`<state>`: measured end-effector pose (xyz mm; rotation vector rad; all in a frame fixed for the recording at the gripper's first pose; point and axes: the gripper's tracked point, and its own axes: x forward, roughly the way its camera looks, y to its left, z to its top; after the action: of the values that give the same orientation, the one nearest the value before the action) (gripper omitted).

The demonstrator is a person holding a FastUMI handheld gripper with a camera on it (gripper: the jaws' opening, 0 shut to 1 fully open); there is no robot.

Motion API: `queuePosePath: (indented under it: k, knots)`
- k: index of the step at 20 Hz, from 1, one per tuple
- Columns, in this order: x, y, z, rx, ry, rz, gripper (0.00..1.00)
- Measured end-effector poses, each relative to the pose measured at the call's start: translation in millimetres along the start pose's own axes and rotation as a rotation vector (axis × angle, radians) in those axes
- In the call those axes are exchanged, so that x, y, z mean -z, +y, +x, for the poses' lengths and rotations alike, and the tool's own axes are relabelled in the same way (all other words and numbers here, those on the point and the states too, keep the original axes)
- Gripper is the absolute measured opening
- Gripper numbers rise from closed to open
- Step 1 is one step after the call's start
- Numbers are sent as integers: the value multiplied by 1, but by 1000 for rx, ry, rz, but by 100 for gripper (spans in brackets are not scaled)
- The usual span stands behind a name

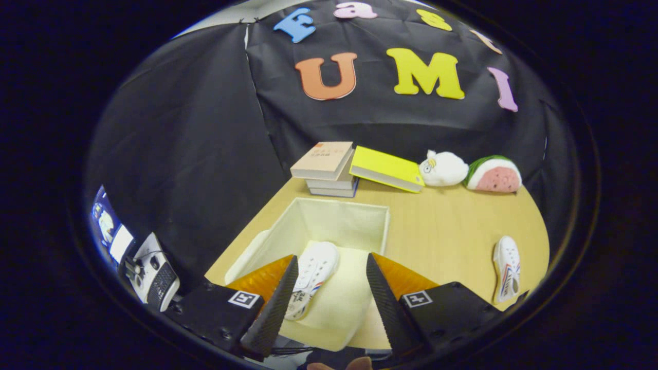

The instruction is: Open the storage box then place both shoes into the box .Put the left shoe in first, then the right shoe, with the right side of both shoes facing outward in a uniform manner.

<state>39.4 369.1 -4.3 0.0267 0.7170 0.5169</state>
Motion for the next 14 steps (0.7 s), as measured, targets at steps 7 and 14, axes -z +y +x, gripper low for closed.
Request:
queuePosePath:
  k: [7,14]
  knots:
    - [11,-127,-84,109,-52,6,95]
    - [49,-288,-130,237,11,72,95]
